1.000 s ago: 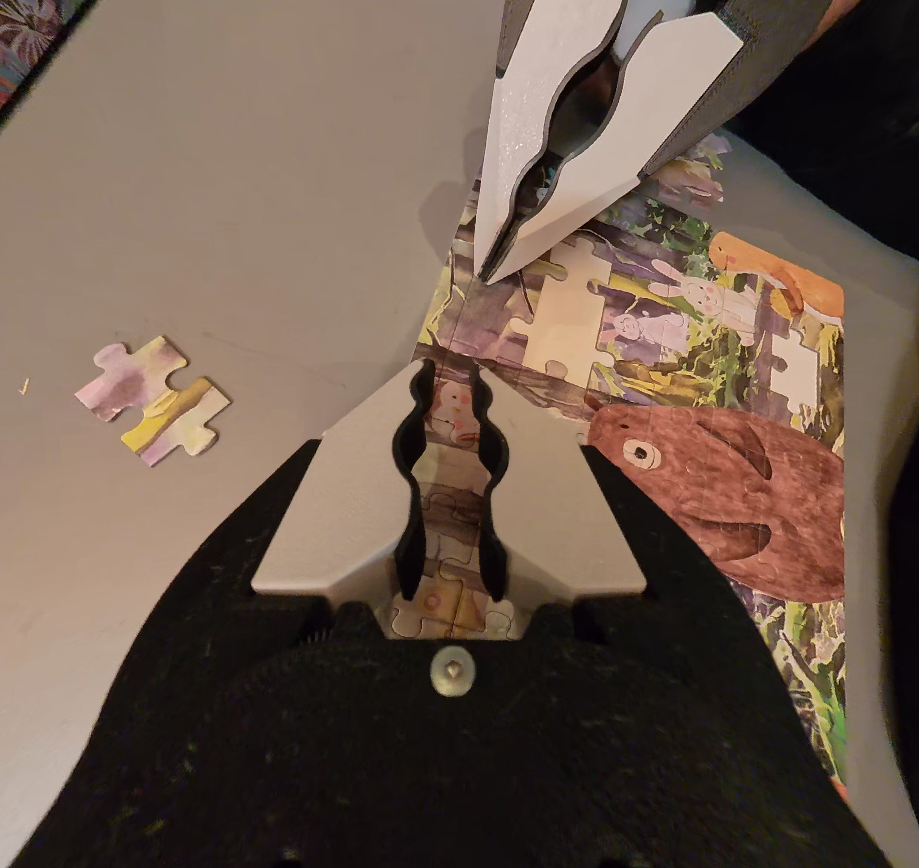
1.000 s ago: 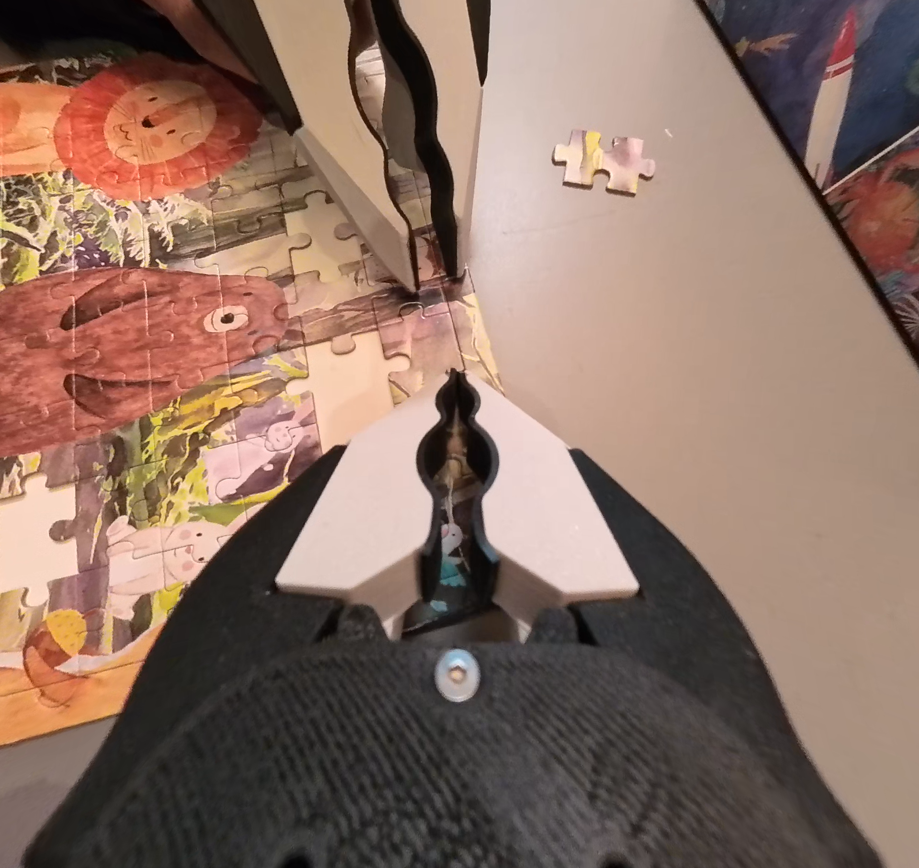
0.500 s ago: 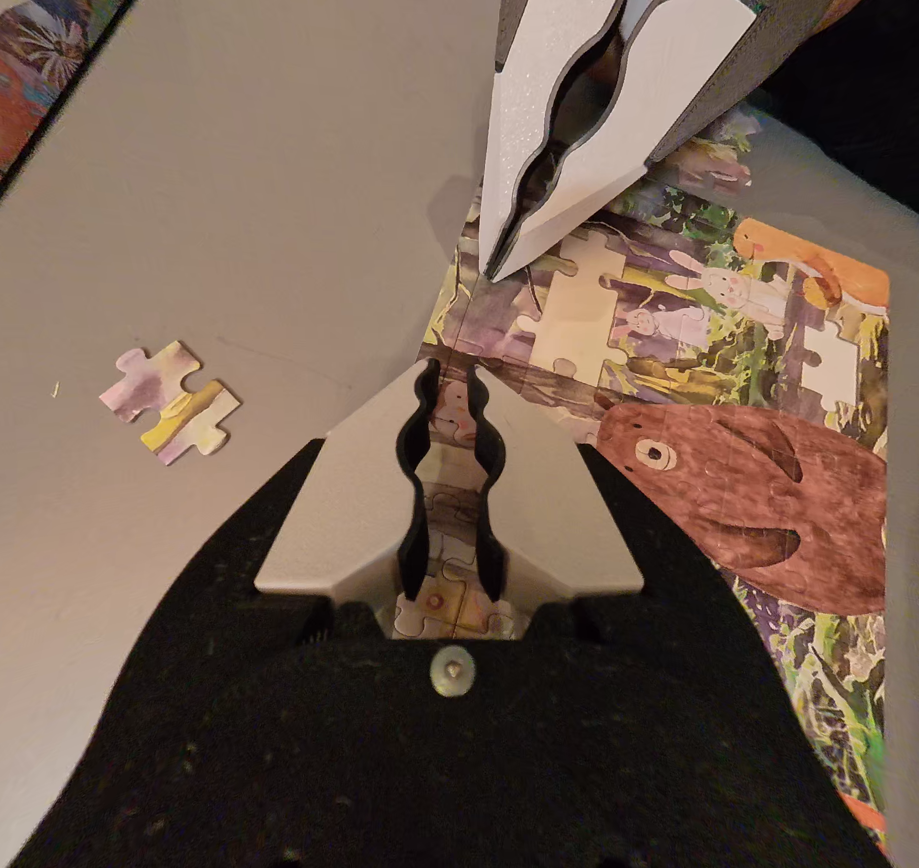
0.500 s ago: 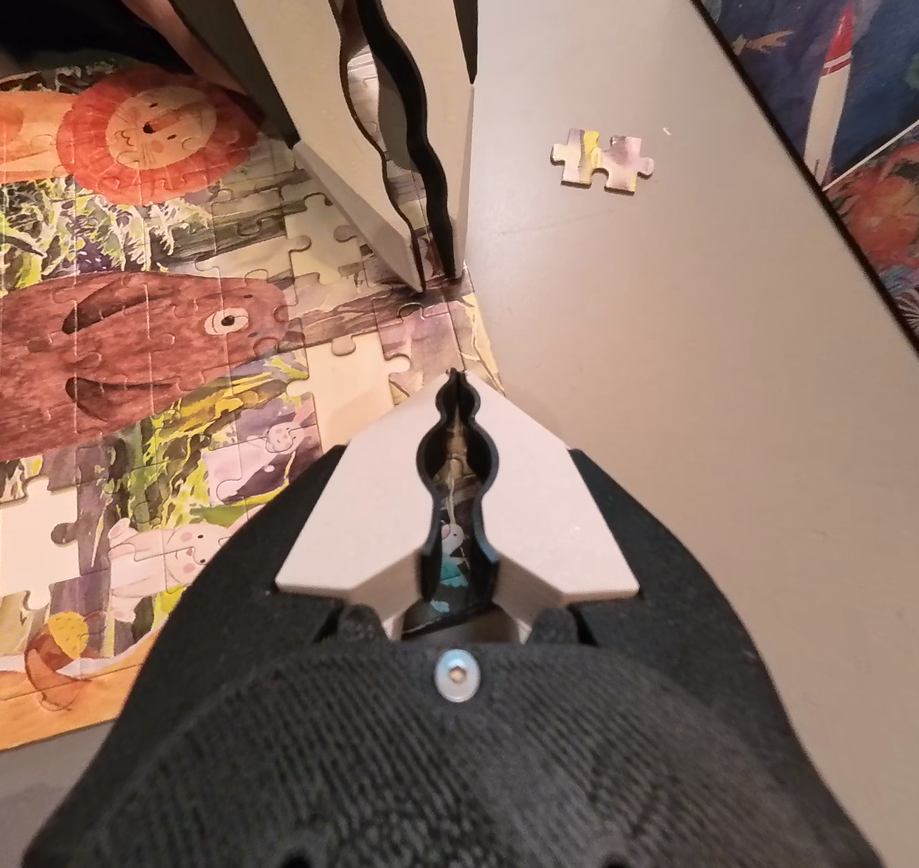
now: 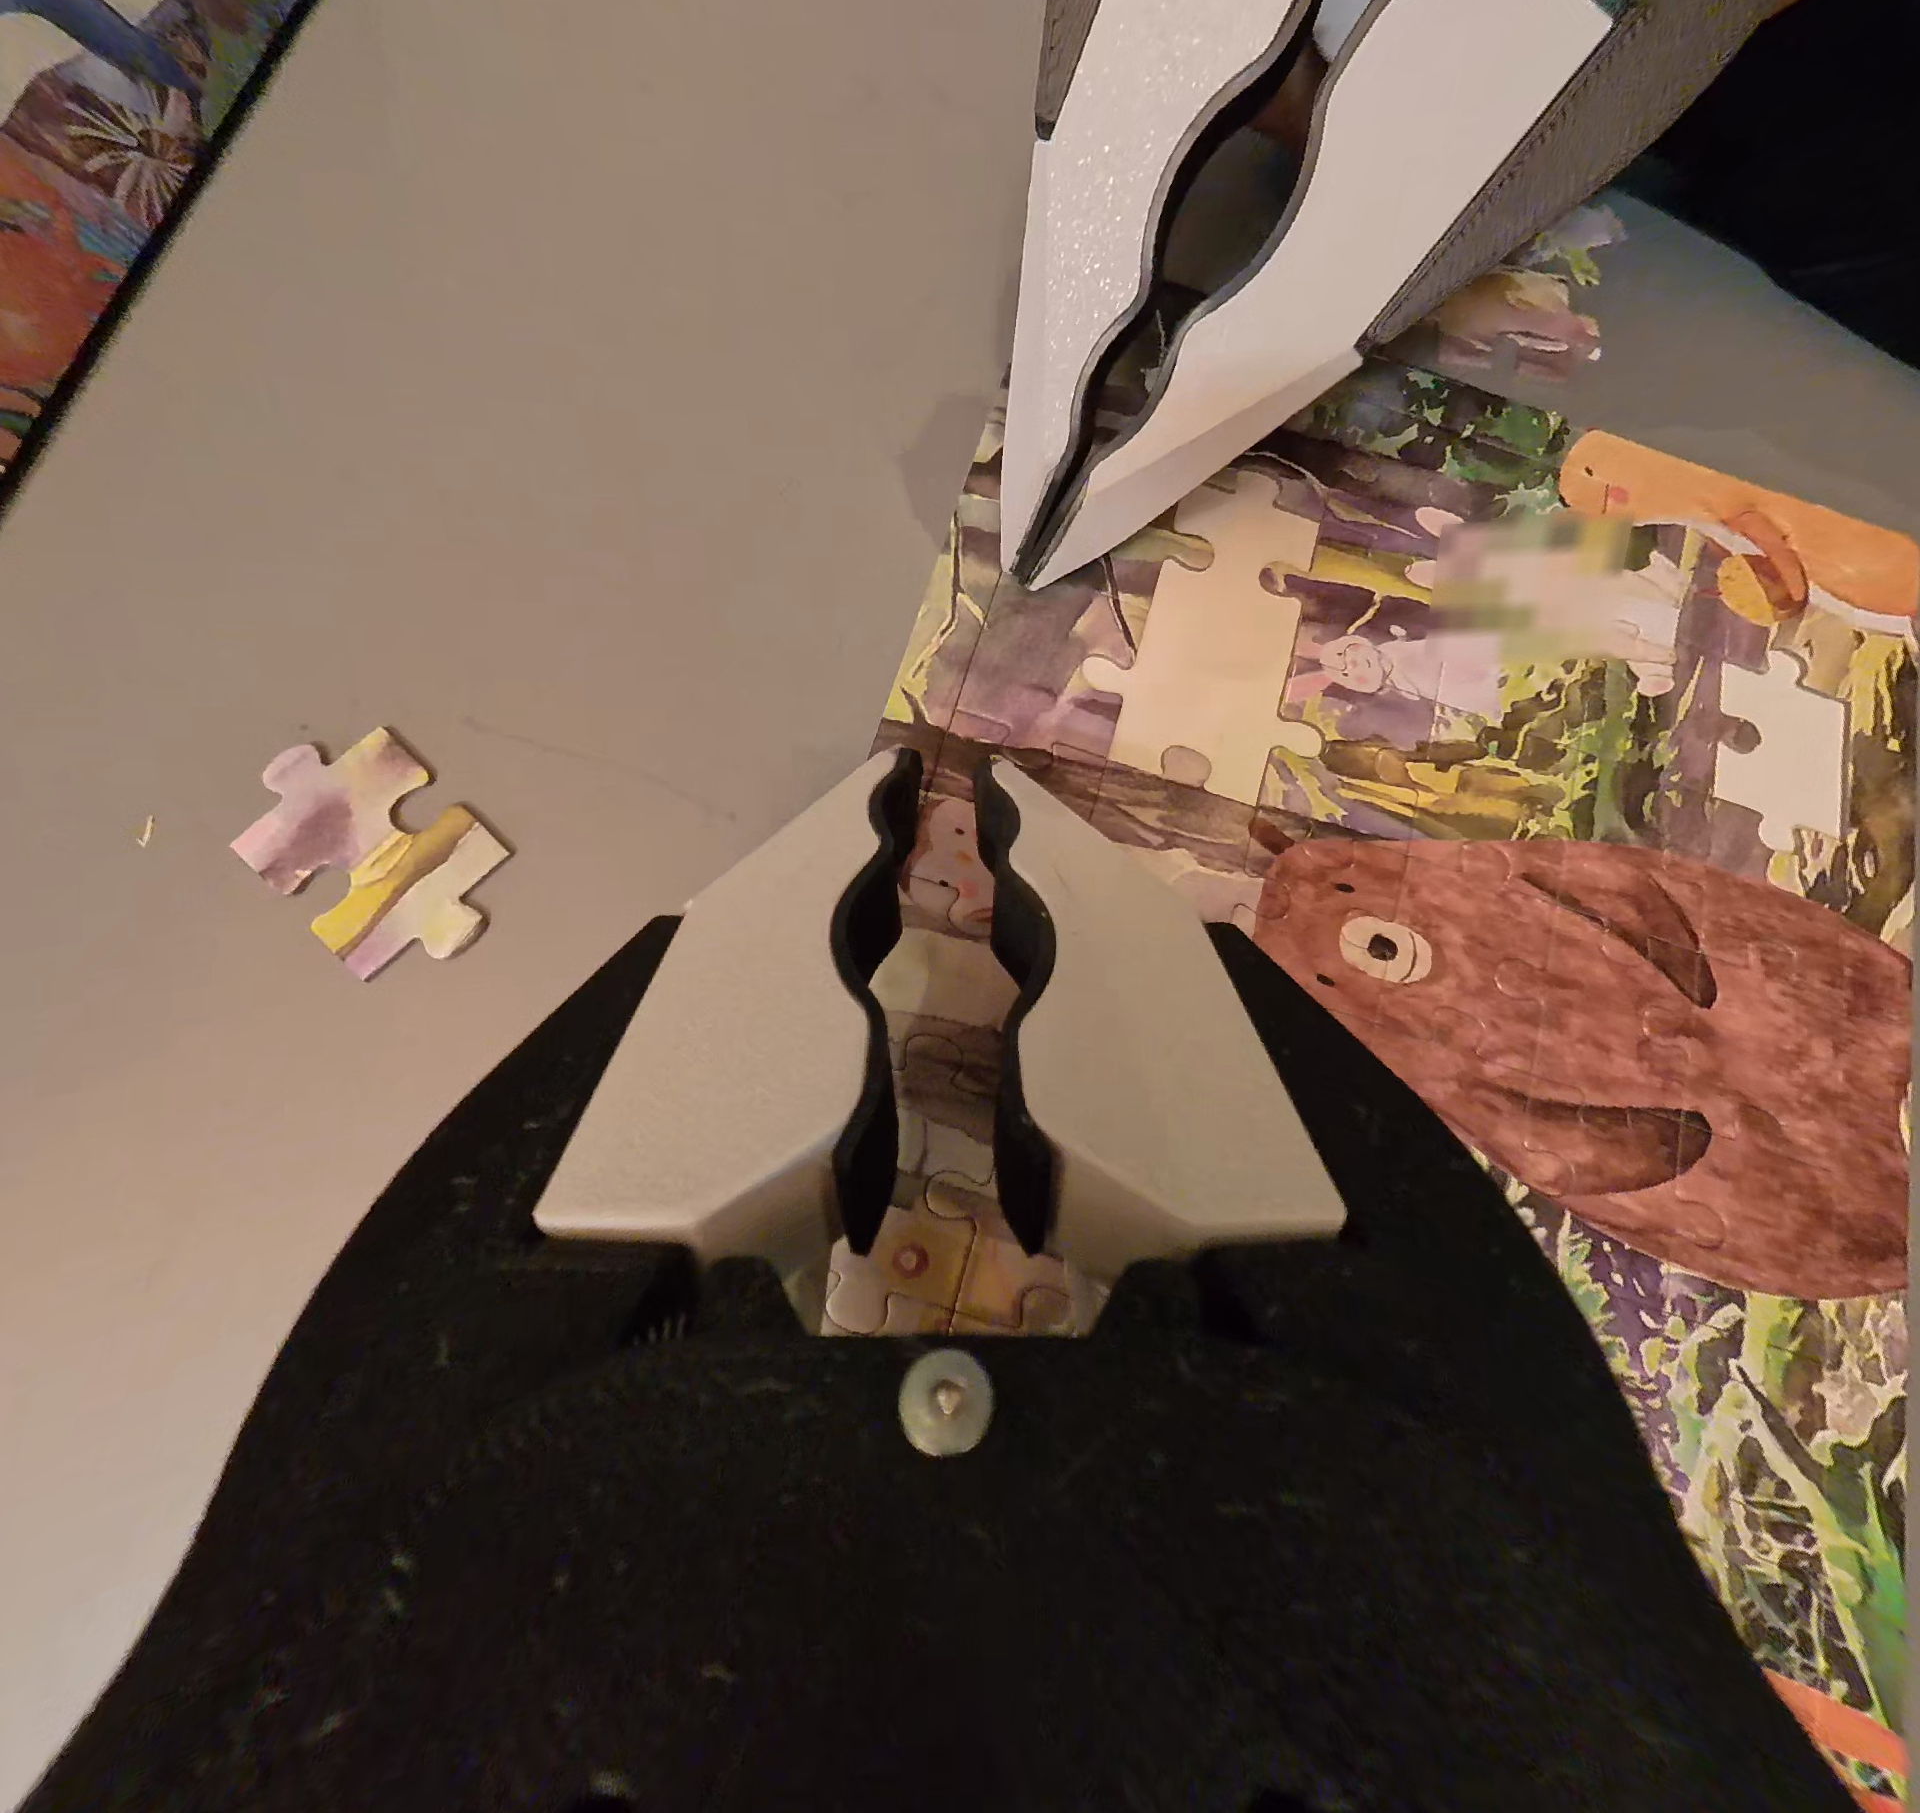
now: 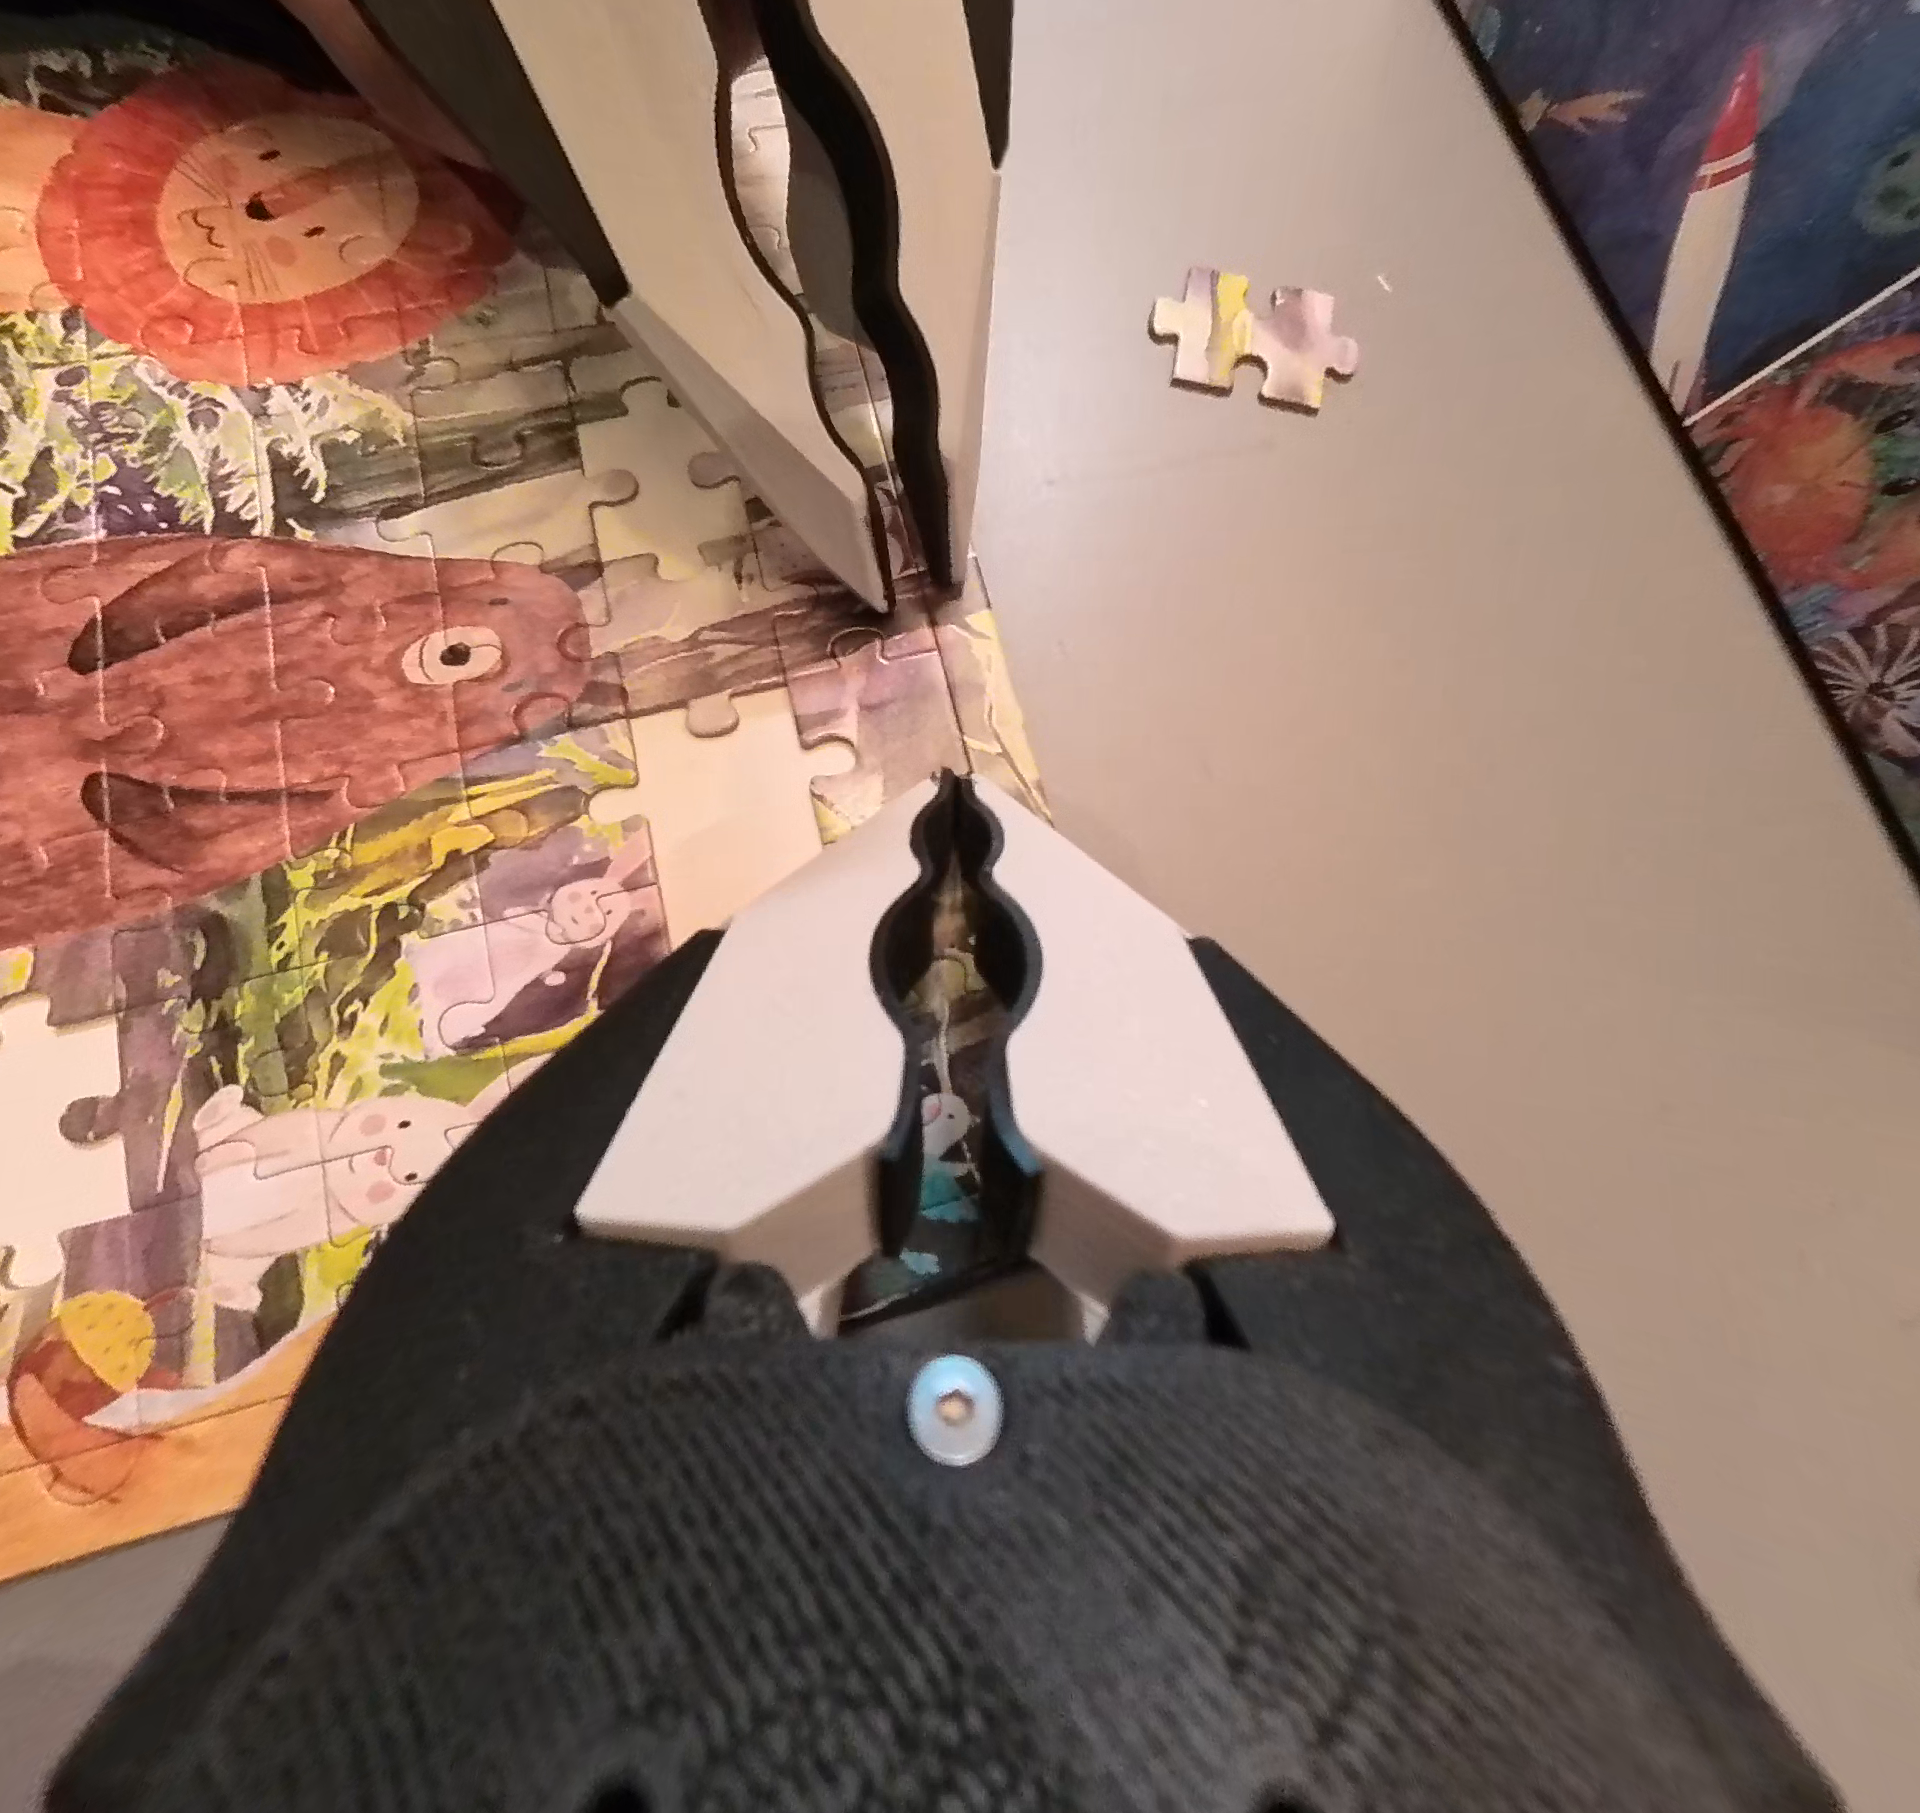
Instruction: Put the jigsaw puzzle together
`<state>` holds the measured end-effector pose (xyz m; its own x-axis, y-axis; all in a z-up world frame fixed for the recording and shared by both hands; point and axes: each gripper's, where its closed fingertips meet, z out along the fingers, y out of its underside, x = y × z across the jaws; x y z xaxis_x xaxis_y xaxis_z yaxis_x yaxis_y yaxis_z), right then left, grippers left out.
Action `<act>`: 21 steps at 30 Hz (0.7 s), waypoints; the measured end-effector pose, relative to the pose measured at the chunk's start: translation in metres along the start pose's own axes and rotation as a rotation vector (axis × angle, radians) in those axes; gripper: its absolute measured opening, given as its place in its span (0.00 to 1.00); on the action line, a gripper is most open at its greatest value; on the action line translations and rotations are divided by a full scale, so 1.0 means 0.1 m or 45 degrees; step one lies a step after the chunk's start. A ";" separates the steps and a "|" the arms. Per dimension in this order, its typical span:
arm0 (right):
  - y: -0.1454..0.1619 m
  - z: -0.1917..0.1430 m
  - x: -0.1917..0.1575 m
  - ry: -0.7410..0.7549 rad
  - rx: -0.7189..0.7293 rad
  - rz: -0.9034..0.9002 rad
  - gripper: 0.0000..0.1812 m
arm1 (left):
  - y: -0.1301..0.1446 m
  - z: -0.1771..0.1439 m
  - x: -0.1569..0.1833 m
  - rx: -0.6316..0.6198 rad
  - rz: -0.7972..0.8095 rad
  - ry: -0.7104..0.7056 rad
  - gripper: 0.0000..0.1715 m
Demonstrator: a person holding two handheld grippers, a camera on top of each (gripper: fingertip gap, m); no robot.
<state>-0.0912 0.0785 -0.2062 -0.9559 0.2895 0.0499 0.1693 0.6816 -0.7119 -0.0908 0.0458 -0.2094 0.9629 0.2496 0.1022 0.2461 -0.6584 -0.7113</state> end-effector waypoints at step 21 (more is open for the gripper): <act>-0.07 -0.08 0.04 -0.024 0.116 0.075 0.00 | 0.00 0.00 -0.02 -0.004 0.013 -0.032 0.04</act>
<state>-0.0943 0.0800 -0.1952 -0.9494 0.3141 -0.0061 0.2034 0.5996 -0.7740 -0.0924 0.0453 -0.2100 0.9624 0.2604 0.0776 0.2368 -0.6633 -0.7099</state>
